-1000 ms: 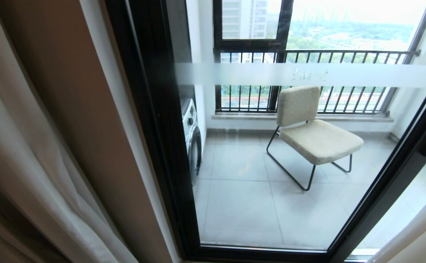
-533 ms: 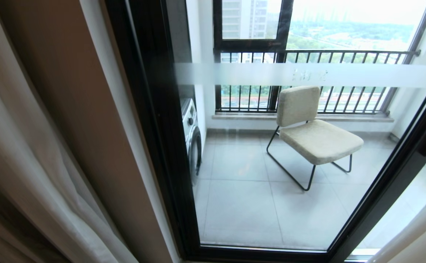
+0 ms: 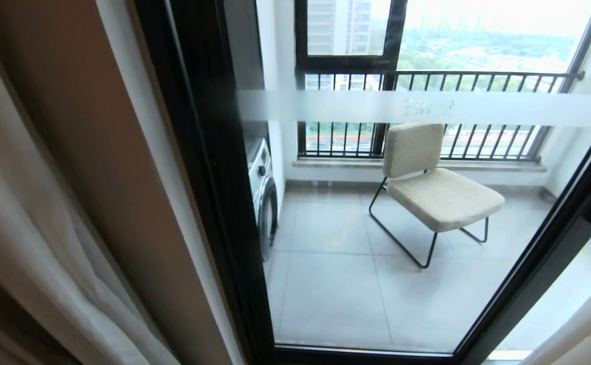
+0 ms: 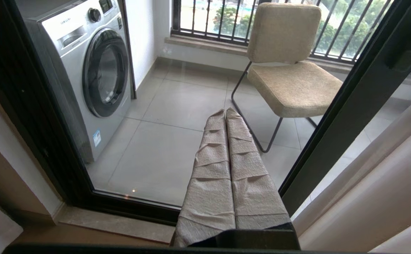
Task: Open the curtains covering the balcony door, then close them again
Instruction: Pull the inner curtains open on both sides
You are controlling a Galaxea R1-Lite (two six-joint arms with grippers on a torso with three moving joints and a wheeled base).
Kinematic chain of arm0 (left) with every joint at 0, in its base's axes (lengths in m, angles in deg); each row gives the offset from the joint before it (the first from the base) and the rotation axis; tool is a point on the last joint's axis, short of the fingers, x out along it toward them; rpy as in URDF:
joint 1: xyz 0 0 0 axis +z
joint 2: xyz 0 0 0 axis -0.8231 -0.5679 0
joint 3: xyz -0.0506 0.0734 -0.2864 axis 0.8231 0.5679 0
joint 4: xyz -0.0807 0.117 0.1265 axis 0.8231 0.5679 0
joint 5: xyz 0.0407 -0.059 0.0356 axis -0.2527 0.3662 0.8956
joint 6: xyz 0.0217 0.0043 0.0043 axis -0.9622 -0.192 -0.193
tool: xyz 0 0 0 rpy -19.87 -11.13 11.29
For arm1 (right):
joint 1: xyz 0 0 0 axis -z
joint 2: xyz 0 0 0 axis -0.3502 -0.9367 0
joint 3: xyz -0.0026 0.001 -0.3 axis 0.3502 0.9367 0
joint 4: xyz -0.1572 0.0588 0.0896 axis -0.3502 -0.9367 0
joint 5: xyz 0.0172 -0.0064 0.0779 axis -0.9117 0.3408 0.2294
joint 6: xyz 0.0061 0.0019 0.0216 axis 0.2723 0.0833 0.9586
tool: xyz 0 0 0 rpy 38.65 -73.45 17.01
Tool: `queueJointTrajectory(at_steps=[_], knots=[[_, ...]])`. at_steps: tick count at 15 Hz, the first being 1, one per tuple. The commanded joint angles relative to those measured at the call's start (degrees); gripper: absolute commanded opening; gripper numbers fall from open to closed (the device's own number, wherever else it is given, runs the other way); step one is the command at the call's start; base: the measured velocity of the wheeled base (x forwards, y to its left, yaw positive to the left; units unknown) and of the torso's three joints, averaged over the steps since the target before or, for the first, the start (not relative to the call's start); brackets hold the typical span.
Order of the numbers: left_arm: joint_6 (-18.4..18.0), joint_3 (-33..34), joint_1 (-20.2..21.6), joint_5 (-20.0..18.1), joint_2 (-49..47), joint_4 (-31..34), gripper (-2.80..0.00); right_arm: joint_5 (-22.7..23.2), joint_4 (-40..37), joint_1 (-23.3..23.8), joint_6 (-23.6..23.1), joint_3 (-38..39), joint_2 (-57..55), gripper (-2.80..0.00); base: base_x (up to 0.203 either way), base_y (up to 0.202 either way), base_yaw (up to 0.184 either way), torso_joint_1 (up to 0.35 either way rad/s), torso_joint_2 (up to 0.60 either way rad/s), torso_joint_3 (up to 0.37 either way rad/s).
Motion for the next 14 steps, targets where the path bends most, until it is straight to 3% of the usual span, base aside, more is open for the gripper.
queueJointTrajectory(at_steps=[1, 12, 14], knots=[[0.04, 0.02, -0.07, 0.05, 0.08, -0.05, -2.8, 0.04, 0.04, -0.01, -0.07, 0.0, 0.02, -2.8, 0.191, -0.178, 0.003, 0.041, 0.0, -0.003], [-0.05, 0.02, 0.01, 0.05, 0.08, -0.05, -2.8, 0.04, 0.04, -0.01, -0.07, 0.0, 0.02, -2.8, 0.192, -0.192, -0.002, 0.005, 0.0, 0.001], [0.04, 0.02, 0.01, 0.05, 0.08, -0.05, -2.8, 0.04, 0.04, -0.01, -0.07, 0.0, 0.02, -2.8, 0.075, -0.091, 0.001, 0.004, 0.0, 0.002]])
